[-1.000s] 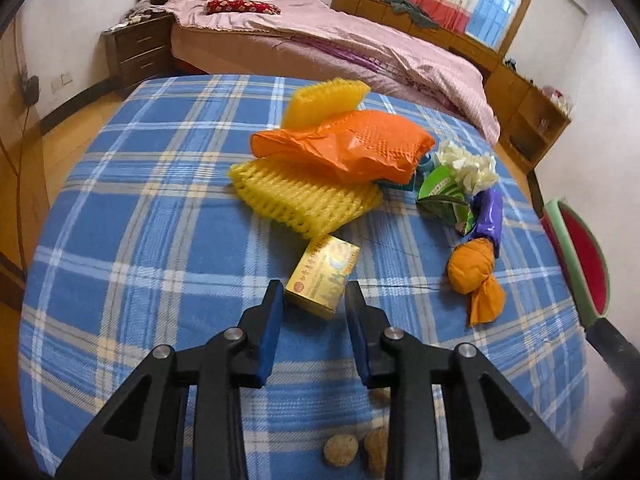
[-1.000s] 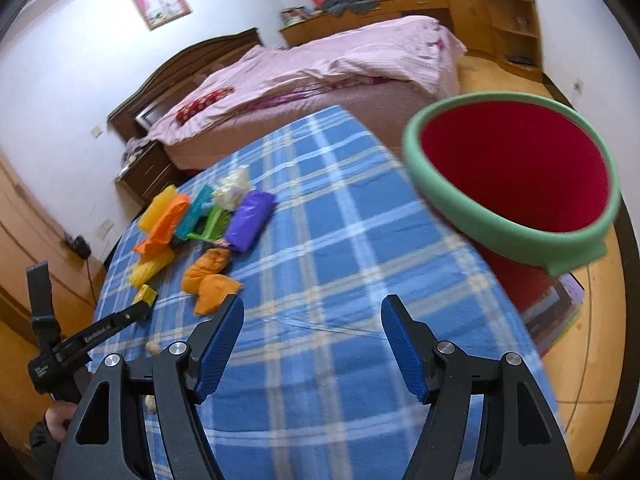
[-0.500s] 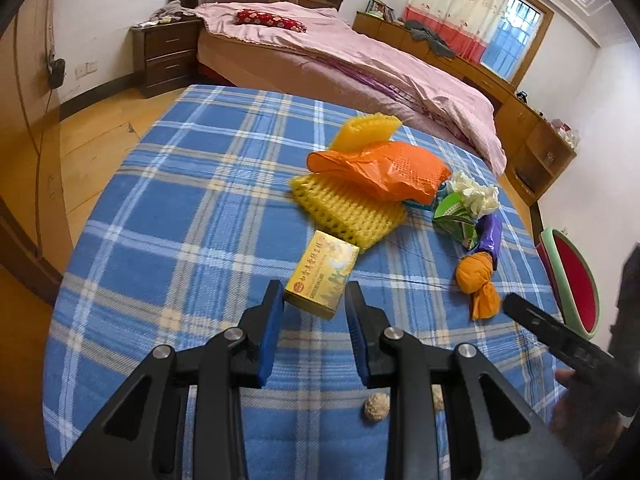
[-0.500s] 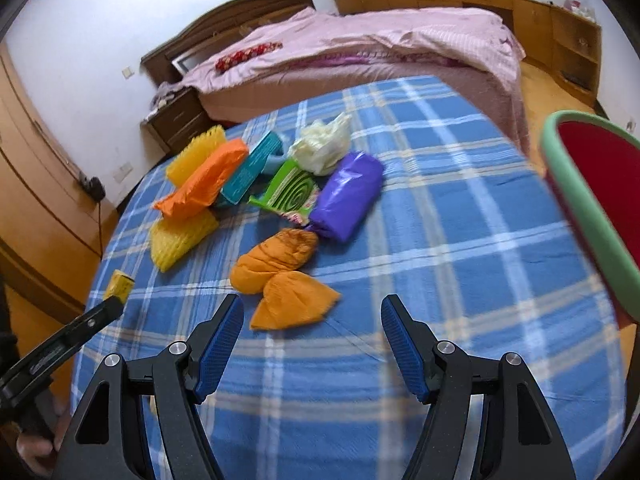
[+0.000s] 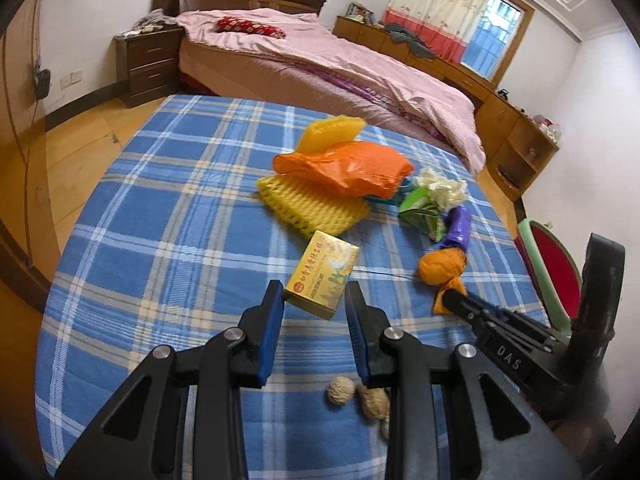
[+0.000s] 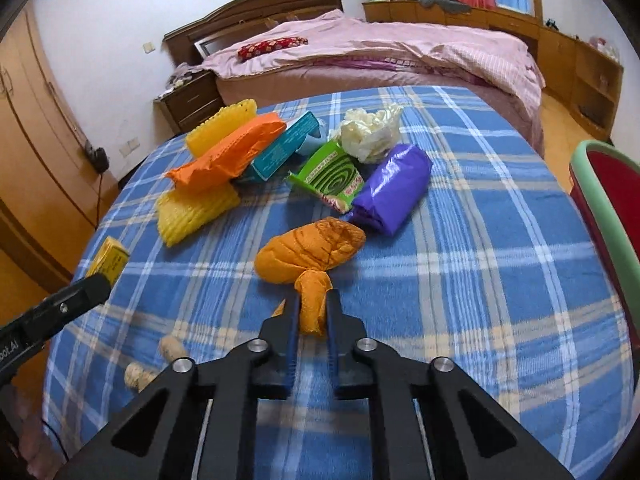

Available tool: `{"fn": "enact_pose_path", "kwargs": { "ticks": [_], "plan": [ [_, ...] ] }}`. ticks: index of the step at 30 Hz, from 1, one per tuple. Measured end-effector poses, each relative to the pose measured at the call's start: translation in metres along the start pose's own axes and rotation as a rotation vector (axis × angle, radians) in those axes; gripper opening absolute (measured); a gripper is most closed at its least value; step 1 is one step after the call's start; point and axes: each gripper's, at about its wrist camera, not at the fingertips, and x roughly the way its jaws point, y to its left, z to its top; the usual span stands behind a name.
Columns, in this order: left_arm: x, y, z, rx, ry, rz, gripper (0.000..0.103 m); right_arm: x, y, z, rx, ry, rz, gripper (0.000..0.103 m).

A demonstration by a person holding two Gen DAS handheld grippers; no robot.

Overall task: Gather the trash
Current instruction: 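Grasp the small yellow box with the left gripper while the right grasps the orange mesh bag, then carry both items over the red bin and open both grippers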

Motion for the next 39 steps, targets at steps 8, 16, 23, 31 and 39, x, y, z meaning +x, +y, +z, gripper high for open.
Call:
{"fn": "enact_pose_path", "kwargs": {
  "ticks": [8,16,23,31,39],
  "plan": [
    [-0.011,-0.023,0.000,0.038,-0.022,-0.047,0.031,-0.041,-0.013,-0.019,0.045,-0.044,0.021,0.010],
    [-0.017,-0.056,-0.001,0.095,-0.028,-0.080,0.031,-0.093,-0.041,-0.031,0.100,-0.131,-0.049,0.010],
    [-0.020,-0.097,0.002,0.149,-0.039,-0.124,0.031,-0.126,-0.072,-0.028,0.140,-0.185,-0.090,0.010],
    [-0.011,-0.154,0.009,0.234,-0.030,-0.174,0.031,-0.152,-0.109,-0.017,0.161,-0.249,-0.181,0.010],
    [0.004,-0.222,0.014,0.335,-0.020,-0.236,0.031,-0.173,-0.149,-0.007,0.194,-0.298,-0.248,0.010]
  ]
}}
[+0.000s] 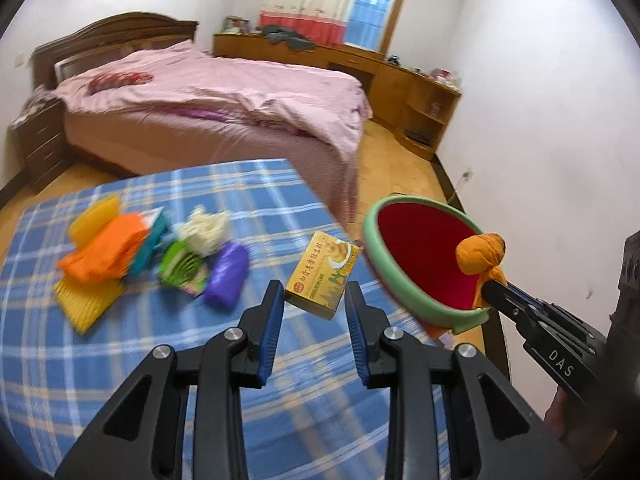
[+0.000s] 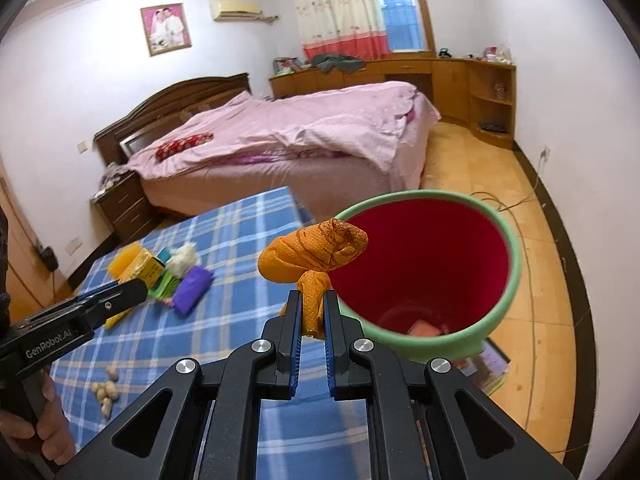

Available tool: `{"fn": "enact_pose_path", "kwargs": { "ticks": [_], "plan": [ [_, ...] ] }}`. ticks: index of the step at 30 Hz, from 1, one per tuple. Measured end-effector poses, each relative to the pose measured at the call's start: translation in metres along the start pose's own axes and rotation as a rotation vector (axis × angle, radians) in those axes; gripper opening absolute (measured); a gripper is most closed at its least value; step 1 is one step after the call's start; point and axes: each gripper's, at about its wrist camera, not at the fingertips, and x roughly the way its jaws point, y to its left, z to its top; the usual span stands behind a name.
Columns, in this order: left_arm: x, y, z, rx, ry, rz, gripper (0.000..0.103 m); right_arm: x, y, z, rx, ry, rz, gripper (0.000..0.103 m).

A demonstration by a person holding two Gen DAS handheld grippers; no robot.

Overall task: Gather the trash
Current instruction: 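Carry both items over the red bin and open both grippers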

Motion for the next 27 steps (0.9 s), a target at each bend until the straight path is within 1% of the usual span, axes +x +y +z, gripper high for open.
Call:
{"fn": "enact_pose_path", "kwargs": {
  "ticks": [8,12,17,22,27],
  "plan": [
    [0.030,-0.047,0.019,0.088,-0.001,-0.044,0.031,0.003,-0.044,0.009,0.045,-0.013,-0.052,0.010],
    [0.055,-0.067,0.021,0.111,0.015,-0.081,0.031,0.010,-0.067,0.008,0.093,-0.017,-0.067,0.010],
    [0.093,-0.091,0.022,0.146,0.052,-0.099,0.031,0.026,-0.090,0.009,0.123,-0.001,-0.076,0.010],
    [0.124,-0.105,0.022,0.158,0.088,-0.107,0.031,0.044,-0.110,0.011,0.136,0.021,-0.094,0.010],
    [0.145,-0.110,0.019,0.161,0.116,-0.111,0.031,0.061,-0.127,0.009,0.160,0.049,-0.107,0.010]
  ]
}}
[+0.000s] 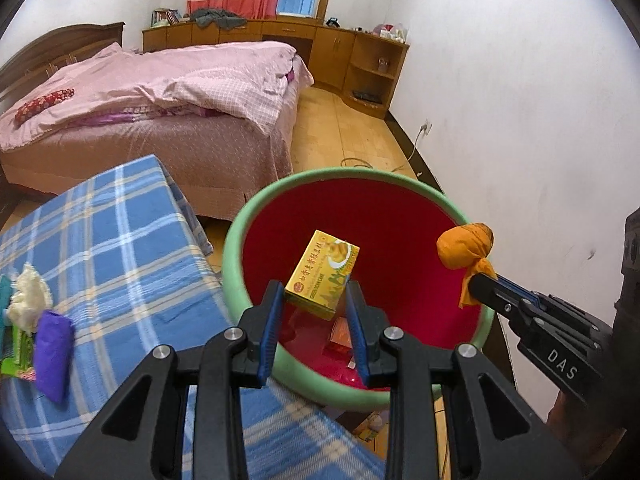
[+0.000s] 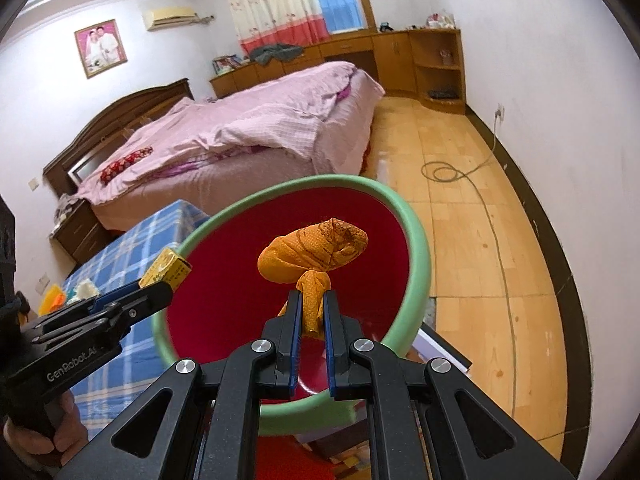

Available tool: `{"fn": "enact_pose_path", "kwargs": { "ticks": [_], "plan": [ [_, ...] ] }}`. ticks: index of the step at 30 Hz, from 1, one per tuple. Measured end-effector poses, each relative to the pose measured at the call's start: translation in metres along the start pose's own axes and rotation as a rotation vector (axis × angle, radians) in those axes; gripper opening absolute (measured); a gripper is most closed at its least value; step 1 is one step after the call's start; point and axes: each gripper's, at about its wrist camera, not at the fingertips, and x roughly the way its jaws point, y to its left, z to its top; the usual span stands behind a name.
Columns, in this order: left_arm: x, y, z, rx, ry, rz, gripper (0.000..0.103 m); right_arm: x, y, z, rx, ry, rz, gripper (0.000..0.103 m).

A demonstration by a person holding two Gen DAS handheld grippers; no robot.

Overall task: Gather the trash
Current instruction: 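Carry both items over the red bin and open both grippers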

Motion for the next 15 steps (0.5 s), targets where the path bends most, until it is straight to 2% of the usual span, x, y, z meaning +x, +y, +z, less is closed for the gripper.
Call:
{"fn": "enact_pose_path", "kwargs": {
  "ticks": [7,15],
  "plan": [
    [0.022,0.005,-0.006,-0.024,0.050,0.006,0.031,0.017,-0.011,-0.007,0.045,0.028,0.024,0.012],
    [0.026,0.002,-0.007,-0.019,0.043,0.009,0.031,0.023,-0.020,-0.009,0.076,0.034,0.033,0.012]
  ]
}}
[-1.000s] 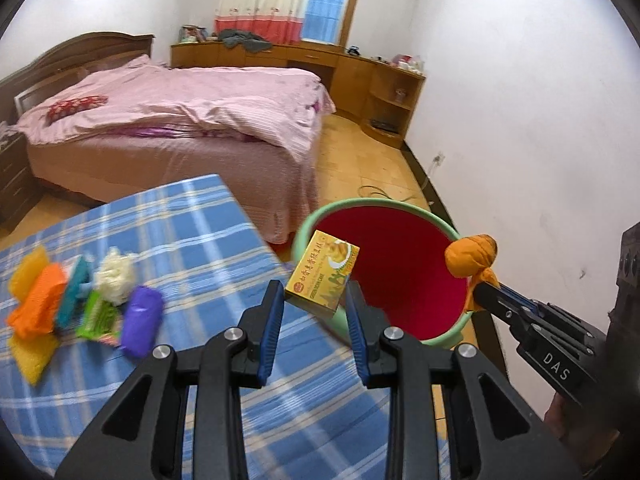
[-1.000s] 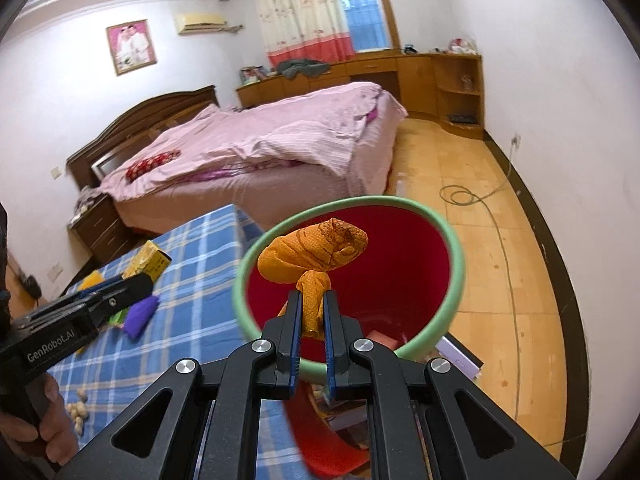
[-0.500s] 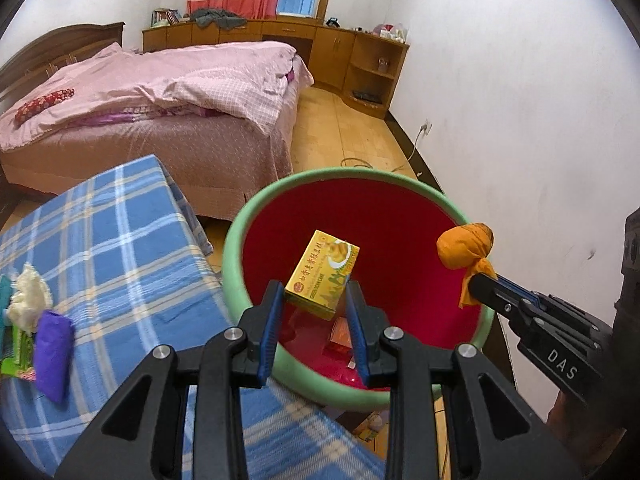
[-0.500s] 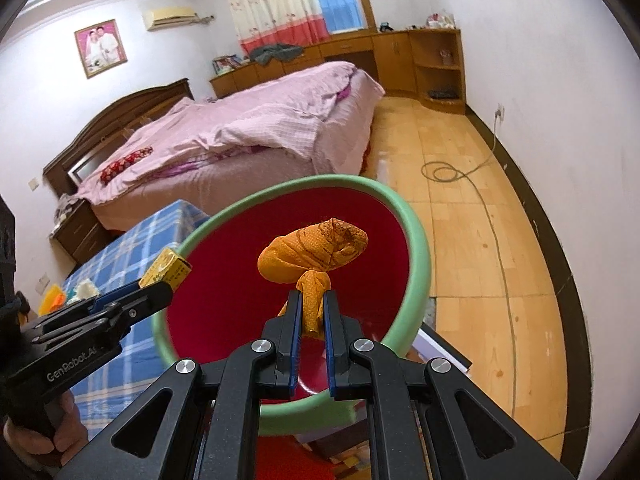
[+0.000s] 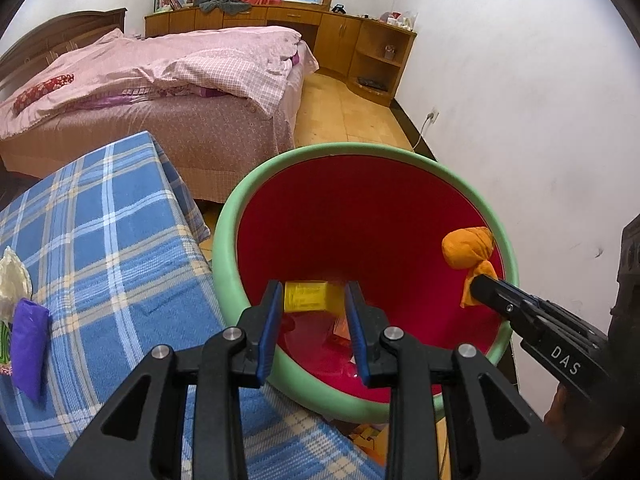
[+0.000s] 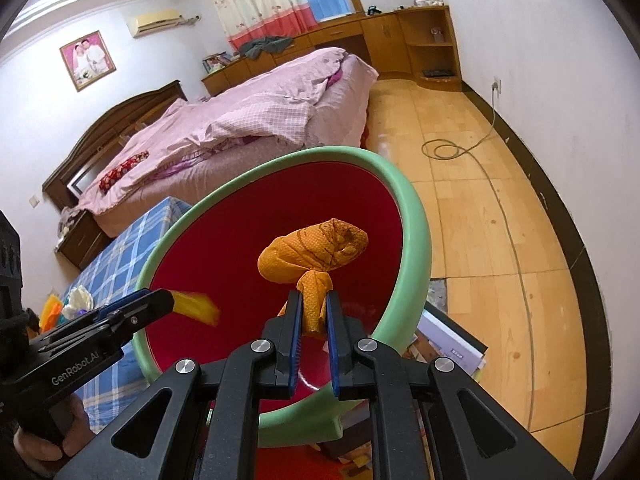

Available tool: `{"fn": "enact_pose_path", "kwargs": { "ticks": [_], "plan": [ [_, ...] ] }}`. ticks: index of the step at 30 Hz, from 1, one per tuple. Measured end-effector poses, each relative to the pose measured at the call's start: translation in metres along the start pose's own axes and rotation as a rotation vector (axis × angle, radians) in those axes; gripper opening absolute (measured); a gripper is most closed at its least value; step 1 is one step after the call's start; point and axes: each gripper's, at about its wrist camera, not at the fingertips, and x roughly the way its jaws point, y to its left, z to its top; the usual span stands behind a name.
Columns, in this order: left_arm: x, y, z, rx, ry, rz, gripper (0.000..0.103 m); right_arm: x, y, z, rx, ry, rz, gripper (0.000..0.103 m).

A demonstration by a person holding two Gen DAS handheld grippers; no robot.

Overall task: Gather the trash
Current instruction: 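Carry both items over the red bin and open both grippers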

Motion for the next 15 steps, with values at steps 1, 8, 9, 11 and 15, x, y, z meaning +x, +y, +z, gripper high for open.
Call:
{"fn": "enact_pose_path", "kwargs": {
  "ticks": [1,8,9,11,15],
  "plan": [
    [-0.001,-0.001,-0.001,0.000,0.000,-0.001,0.031,0.001,0.000,0.001,0.002,0.002,0.001,0.012],
    [-0.002,0.000,0.001,0.000,0.015,-0.013,0.033,0.001,0.001,0.002,0.021,0.002,0.038,0.027],
    [-0.003,0.000,0.001,-0.001,0.016,-0.019,0.037,0.000,0.002,0.001,0.022,-0.001,0.041,0.029],
    [-0.008,0.000,0.002,-0.005,0.013,-0.019,0.039,-0.003,0.003,0.001,0.025,-0.006,0.048,0.032],
    [-0.024,0.003,0.003,-0.022,-0.002,-0.038,0.039,-0.010,0.003,0.000,0.049,-0.026,0.062,0.050]
  ]
}}
